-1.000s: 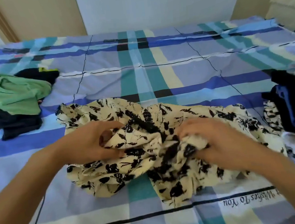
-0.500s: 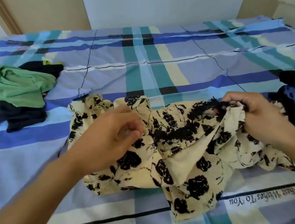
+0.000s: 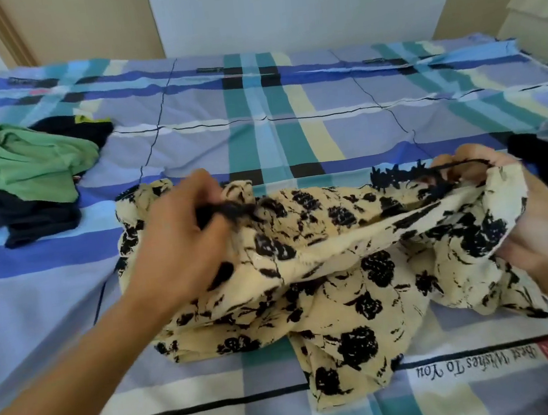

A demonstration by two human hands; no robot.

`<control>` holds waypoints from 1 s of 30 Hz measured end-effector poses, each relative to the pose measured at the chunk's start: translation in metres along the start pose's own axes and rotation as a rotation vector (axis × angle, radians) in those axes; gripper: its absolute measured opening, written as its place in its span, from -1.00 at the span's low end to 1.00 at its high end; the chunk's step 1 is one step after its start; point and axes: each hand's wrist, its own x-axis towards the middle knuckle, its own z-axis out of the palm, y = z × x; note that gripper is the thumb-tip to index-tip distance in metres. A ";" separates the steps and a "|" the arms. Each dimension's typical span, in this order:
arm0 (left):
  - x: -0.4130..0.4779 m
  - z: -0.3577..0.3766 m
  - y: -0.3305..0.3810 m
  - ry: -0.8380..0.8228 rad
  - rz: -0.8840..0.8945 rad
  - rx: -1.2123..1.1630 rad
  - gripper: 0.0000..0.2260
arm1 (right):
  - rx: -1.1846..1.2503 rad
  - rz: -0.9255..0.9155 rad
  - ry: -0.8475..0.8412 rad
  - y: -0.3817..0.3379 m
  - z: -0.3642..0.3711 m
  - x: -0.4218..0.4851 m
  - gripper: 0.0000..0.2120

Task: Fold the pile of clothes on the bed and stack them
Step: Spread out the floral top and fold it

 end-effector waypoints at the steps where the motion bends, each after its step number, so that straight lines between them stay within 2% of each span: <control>1: 0.004 -0.005 0.002 0.087 -0.069 -0.128 -0.82 | 0.002 0.002 0.008 -0.003 0.001 -0.001 -0.39; 3: 0.012 -0.012 0.002 0.181 -0.239 -0.365 -0.76 | -0.058 0.022 -0.050 -0.005 -0.001 -0.002 -0.49; 5: 0.019 -0.013 -0.009 0.161 -0.425 -0.483 -0.83 | -0.172 0.102 -0.112 -0.001 -0.006 0.004 -0.78; 6: 0.020 -0.015 -0.013 0.092 -0.500 -0.465 -0.77 | -0.244 0.161 -0.139 0.002 -0.009 0.006 -0.71; 7: 0.021 -0.018 -0.017 0.004 -0.530 -0.428 -0.58 | -0.312 0.212 -0.135 0.003 -0.007 0.005 -0.58; 8: 0.021 -0.021 -0.022 -0.098 -0.512 -0.378 -0.44 | -0.360 0.243 -0.111 0.004 -0.008 0.005 -0.55; 11: 0.013 -0.038 -0.020 -0.578 -0.338 -0.072 -0.17 | -0.614 0.280 -0.024 -0.005 -0.005 -0.003 -0.86; 12: 0.011 -0.043 -0.019 -0.726 -0.322 0.056 0.00 | -0.717 0.329 -0.071 -0.011 -0.005 -0.005 -0.75; 13: 0.007 -0.045 -0.015 -0.852 -0.301 0.222 0.16 | -0.832 0.410 -0.176 -0.018 -0.005 -0.012 -0.55; 14: 0.004 -0.043 -0.016 -0.916 -0.264 0.397 0.27 | -0.938 0.505 -0.296 -0.023 -0.002 -0.018 -0.35; 16: -0.005 -0.028 -0.017 -0.942 -0.140 0.690 0.33 | -1.165 0.651 -0.533 -0.020 0.011 -0.034 -0.01; 18: -0.015 -0.006 -0.015 -0.836 -0.004 0.816 0.19 | -1.406 0.574 -0.593 0.003 0.012 -0.041 0.18; 19: -0.017 0.003 -0.017 -0.736 0.061 0.813 0.03 | -1.448 0.522 -0.563 0.012 0.014 -0.042 0.17; 20: -0.018 0.008 -0.017 -0.634 0.120 0.769 -0.19 | -1.440 0.475 -0.526 0.019 0.012 -0.041 0.06; 21: -0.015 0.009 -0.017 -0.555 0.150 0.701 -0.42 | -1.398 0.416 -0.479 0.022 0.009 -0.038 -0.14; 22: -0.012 0.008 -0.018 -0.484 0.154 0.615 -0.58 | -1.316 0.350 -0.404 0.021 0.005 -0.033 -0.40; 23: -0.007 0.004 -0.018 -0.422 0.142 0.539 -0.65 | -1.211 0.295 -0.313 0.019 0.000 -0.029 -0.60; 24: -0.002 -0.001 -0.019 -0.367 0.126 0.463 -0.67 | -1.101 0.248 -0.229 0.017 -0.004 -0.026 -0.66; 28: 0.006 -0.027 -0.015 -0.148 0.102 0.170 -0.89 | -0.685 0.114 0.050 0.012 -0.011 -0.027 -0.57; 29: 0.009 -0.034 -0.015 -0.097 0.079 0.140 -0.94 | -0.567 0.121 0.096 0.009 -0.008 -0.028 -0.56; 30: 0.013 -0.041 -0.014 -0.057 0.067 0.119 -0.90 | -0.442 0.155 0.151 0.007 -0.006 -0.025 -0.57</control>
